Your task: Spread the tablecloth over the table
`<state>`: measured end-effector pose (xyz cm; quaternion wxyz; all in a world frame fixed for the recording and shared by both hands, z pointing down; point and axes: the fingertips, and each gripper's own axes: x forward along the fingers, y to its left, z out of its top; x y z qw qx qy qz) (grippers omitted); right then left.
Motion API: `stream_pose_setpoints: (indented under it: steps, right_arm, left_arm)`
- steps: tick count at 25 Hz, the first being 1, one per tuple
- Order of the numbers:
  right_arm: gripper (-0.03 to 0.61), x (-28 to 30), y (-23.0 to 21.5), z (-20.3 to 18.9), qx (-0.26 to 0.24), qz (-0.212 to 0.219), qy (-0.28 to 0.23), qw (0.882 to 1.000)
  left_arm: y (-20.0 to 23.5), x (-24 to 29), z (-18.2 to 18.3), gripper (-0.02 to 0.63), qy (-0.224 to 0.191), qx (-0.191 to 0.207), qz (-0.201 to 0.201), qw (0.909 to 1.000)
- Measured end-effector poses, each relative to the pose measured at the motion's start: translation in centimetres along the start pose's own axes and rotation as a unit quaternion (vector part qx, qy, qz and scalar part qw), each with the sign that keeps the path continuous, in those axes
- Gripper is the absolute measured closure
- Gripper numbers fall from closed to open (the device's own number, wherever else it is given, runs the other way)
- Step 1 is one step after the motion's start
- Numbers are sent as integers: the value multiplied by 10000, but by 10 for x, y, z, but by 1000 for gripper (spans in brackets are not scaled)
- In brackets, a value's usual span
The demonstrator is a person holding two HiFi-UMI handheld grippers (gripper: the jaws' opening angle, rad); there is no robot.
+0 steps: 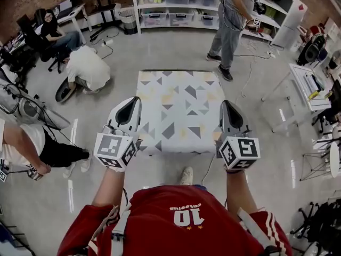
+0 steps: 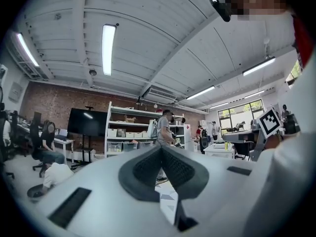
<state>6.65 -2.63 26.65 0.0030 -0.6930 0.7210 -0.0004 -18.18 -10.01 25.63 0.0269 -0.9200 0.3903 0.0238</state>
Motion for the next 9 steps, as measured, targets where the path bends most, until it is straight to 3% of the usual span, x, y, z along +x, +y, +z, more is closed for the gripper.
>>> stream_pose_setpoints:
  steps: [9]
  right_arm:
    - [565,0,-9,0,-56,-107,-41,9999]
  left_arm:
    - [-6,5,-4,607,40,32,-27,10000]
